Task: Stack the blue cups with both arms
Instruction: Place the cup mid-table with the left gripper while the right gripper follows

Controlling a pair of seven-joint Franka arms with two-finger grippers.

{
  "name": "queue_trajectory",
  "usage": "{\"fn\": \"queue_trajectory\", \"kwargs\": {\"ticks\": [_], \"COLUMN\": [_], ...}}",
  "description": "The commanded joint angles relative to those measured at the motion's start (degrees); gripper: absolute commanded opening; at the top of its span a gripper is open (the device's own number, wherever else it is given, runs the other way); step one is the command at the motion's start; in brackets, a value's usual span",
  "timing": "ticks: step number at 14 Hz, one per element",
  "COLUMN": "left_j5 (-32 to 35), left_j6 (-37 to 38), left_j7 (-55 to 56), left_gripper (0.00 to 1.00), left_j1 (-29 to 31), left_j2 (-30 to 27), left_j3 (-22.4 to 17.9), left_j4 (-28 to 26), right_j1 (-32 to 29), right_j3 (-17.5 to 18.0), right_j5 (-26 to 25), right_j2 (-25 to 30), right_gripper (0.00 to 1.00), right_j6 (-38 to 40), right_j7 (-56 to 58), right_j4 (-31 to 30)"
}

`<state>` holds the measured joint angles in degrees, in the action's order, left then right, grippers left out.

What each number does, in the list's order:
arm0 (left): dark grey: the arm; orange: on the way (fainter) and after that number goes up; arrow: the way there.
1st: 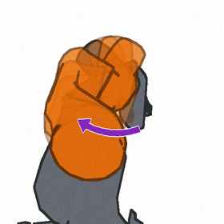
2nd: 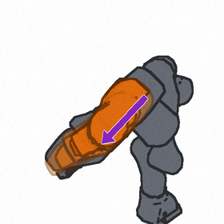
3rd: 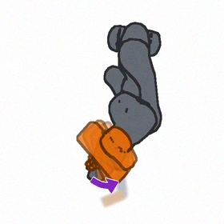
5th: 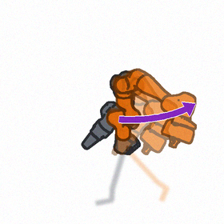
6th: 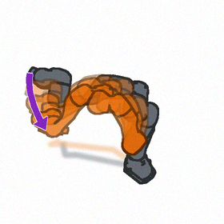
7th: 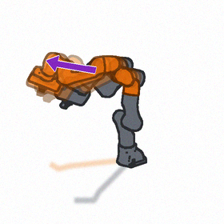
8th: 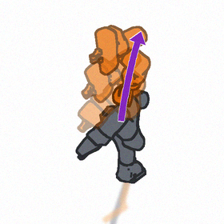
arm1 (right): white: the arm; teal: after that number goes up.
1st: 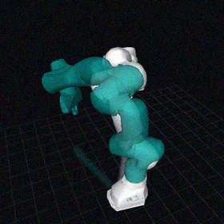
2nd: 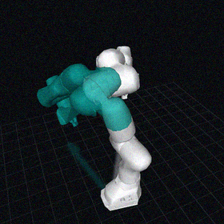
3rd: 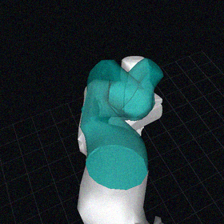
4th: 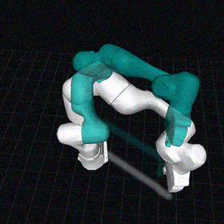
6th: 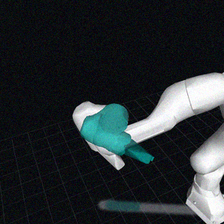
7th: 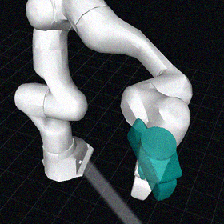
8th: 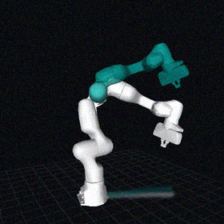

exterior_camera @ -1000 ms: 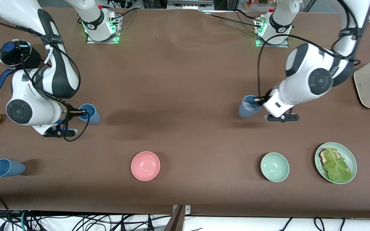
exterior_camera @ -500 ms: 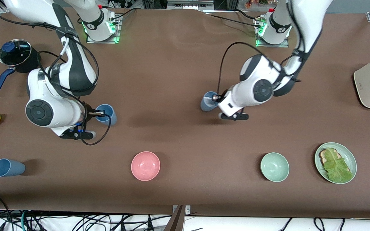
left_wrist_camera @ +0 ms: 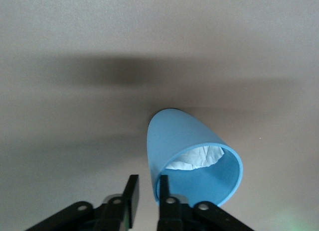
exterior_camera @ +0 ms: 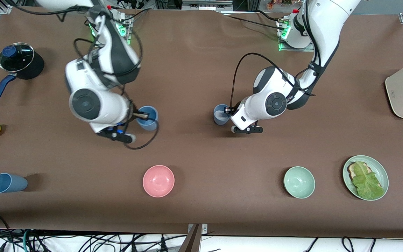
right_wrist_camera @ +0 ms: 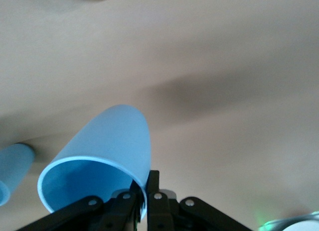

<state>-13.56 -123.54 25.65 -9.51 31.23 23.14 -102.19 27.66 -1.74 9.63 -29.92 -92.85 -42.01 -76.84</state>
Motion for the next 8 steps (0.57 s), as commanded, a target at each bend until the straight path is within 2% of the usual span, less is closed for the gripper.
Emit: {"fn": "queue_trajectory", "kwargs": {"ticks": [1, 4, 8], "left_j5": [-0.16, 6.76, 15.39], "left_j6": [6.97, 15.06, 19.91], "left_j7": [1.07, 0.36, -4.09], "left_gripper": [1.00, 1.00, 1.00], "left_j1": [0.27, 4.22, 8.26], "left_j2": [-5.02, -11.70, -17.95], "left_j3": [-0.90, -0.81, -1.08], "left_j4": [0.76, 1.38, 2.16], "right_j1": [3.53, 7.39, 14.51], "right_j3": [-0.45, -0.45, -0.45], "right_j5": [2.15, 3.37, 3.82], "right_j2": [-1.55, -4.44, -8.05], "right_gripper": [0.00, 0.00, 0.00], "right_j6": [0.93, 0.75, -3.80], "right_j7": [-8.67, -16.93, -27.65], "right_j4": [4.06, 9.23, 12.33]}}
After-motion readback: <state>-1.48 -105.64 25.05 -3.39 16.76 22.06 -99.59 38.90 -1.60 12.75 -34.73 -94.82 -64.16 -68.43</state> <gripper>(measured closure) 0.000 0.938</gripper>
